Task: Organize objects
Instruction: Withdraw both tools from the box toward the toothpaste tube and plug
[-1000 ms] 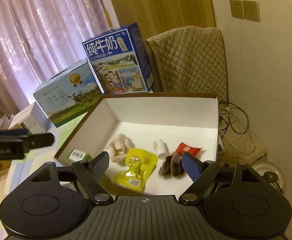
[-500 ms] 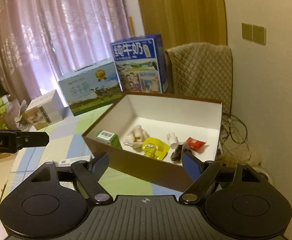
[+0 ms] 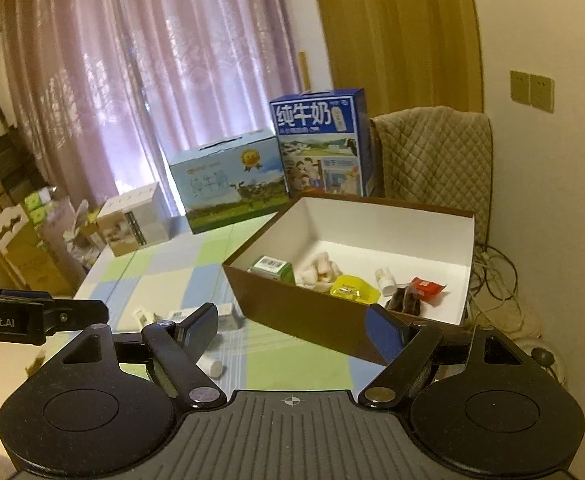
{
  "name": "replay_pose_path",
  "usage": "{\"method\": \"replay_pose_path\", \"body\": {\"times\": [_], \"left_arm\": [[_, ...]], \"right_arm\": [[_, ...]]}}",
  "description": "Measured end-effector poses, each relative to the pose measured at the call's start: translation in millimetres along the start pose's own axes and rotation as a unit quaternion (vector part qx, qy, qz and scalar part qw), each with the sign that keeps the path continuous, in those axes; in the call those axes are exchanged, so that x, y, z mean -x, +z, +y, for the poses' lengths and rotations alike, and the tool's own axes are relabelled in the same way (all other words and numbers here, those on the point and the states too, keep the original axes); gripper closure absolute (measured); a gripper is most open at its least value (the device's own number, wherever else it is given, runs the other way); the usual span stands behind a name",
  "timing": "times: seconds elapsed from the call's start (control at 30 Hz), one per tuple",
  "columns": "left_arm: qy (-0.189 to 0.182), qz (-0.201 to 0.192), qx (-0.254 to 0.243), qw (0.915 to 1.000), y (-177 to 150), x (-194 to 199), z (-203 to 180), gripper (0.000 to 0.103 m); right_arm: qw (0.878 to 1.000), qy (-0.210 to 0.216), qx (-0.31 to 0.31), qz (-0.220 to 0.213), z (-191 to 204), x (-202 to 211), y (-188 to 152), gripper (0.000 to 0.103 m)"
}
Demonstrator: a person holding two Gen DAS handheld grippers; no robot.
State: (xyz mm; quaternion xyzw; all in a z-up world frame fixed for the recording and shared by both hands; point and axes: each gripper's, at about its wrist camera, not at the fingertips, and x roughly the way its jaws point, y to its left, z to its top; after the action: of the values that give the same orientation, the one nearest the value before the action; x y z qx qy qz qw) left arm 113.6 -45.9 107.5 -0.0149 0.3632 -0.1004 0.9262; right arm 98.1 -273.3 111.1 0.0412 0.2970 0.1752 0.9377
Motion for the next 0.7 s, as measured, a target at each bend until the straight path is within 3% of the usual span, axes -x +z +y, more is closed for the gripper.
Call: {"method": "replay_pose_path", "body": {"times": [0.7], "left_arm": [[0.046,0.060,0.050,0.9959,-46,4,48,0.001]], "right_arm": [[0.996,0.050,0.024,0.077,24,-31,-28,0.026]]}}
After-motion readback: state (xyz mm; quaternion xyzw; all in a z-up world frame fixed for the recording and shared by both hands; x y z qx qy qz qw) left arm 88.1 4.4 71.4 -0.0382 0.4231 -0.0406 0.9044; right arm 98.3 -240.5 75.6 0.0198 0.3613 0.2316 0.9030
